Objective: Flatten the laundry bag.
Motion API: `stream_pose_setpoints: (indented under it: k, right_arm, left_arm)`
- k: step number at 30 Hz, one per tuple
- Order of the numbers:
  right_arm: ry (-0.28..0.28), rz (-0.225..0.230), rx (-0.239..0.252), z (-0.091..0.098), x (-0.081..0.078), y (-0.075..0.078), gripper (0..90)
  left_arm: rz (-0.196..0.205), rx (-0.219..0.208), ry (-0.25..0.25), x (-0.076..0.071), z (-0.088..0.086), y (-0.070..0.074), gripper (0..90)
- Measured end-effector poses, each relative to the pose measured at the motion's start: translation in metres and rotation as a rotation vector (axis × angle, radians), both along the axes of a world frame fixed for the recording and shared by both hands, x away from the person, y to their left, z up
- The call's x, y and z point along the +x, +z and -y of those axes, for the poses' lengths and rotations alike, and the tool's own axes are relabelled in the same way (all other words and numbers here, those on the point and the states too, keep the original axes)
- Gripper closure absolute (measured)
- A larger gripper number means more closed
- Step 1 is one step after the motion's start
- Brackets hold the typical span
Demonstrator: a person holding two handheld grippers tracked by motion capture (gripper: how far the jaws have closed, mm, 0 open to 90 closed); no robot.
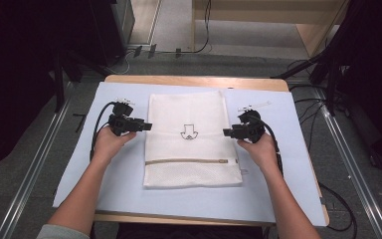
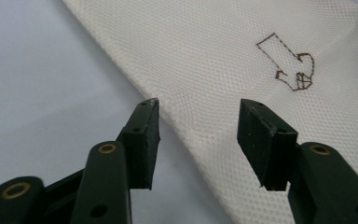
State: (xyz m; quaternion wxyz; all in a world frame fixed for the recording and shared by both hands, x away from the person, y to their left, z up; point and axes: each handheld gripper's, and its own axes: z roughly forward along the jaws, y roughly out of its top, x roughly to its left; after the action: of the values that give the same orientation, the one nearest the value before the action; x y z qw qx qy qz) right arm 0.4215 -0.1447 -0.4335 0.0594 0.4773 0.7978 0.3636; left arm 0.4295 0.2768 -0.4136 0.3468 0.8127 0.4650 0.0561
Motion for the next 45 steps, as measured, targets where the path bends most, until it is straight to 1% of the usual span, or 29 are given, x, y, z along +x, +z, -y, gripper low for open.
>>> stream_pose_setpoints:
  k: [2,4,7,9,11,13,15,17,19,23,25,26,28,31,34,37,38,40,42,45]
  right_arm:
    - [0.005,0.008,0.001,0.003,-0.006,0.006,52.2]
    - [0.011,0.009,-0.011,0.004,-0.010,0.009,52.6]
    - [0.016,0.012,-0.016,0.006,-0.018,0.012,53.2]
    - [0.026,0.017,-0.019,0.008,-0.024,0.013,53.1]
    - [0.034,0.010,-0.020,0.011,-0.029,0.015,52.4]
    - [0.040,0.002,-0.020,0.015,-0.035,0.017,51.2]
    - [0.040,0.002,-0.018,0.019,-0.039,0.019,51.2]
    - [0.037,-0.001,-0.017,0.023,-0.046,0.019,51.8]
    - [0.034,-0.001,-0.023,0.028,-0.052,0.018,52.9]
    - [0.024,0.009,-0.025,0.033,-0.065,0.017,55.5]
    - [0.022,0.013,-0.024,0.035,-0.071,0.017,57.0]
    - [0.020,0.014,-0.018,0.035,-0.073,0.017,57.8]
    - [0.022,0.019,-0.021,0.035,-0.077,0.016,60.6]
    - [0.026,0.016,-0.028,0.033,-0.081,0.014,63.2]
    - [0.029,0.014,-0.024,0.032,-0.085,0.012,66.7]
    - [0.024,0.004,-0.019,0.031,-0.089,0.010,69.9]
    - [0.025,0.000,-0.025,0.030,-0.090,0.009,71.1]
    - [0.020,-0.011,-0.018,0.030,-0.092,0.008,77.0]
    - [0.021,-0.007,-0.018,0.031,-0.094,0.007,81.2]
    - [0.021,-0.010,-0.010,0.032,-0.095,0.006,84.4]
  left_arm:
    - [0.004,-0.020,-0.007,-0.004,-0.002,0.005,47.2]
    - [0.007,-0.032,-0.013,-0.008,-0.002,0.008,46.3]
    - [0.011,-0.032,-0.019,-0.014,-0.002,0.013,43.8]
    - [0.004,-0.041,-0.021,-0.017,-0.003,0.015,41.8]
    - [-0.002,-0.049,-0.027,-0.021,-0.004,0.017,40.1]
    - [-0.013,-0.056,-0.039,-0.024,-0.004,0.019,36.5]
    - [-0.009,-0.063,-0.046,-0.028,-0.002,0.020,35.1]
    - [-0.013,-0.067,-0.049,-0.030,0.000,0.020,34.0]
    - [-0.004,-0.063,-0.055,-0.034,0.002,0.020,33.4]
    - [0.005,-0.054,-0.075,-0.044,0.008,0.022,33.7]
    - [0.009,-0.058,-0.084,-0.048,0.012,0.022,34.1]
    - [0.010,-0.053,-0.090,-0.050,0.014,0.022,34.4]
    - [0.017,-0.037,-0.107,-0.054,0.018,0.022,35.8]
    - [0.025,-0.032,-0.124,-0.057,0.024,0.022,37.6]
    - [0.028,-0.028,-0.131,-0.060,0.028,0.023,39.0]
    - [0.023,-0.039,-0.136,-0.061,0.032,0.022,40.5]
    - [0.025,-0.039,-0.139,-0.061,0.033,0.022,41.0]
    - [0.023,-0.042,-0.148,-0.062,0.037,0.021,42.1]
    - [0.024,-0.039,-0.158,-0.063,0.041,0.021,43.0]
    - [0.021,-0.037,-0.171,-0.065,0.047,0.020,43.7]
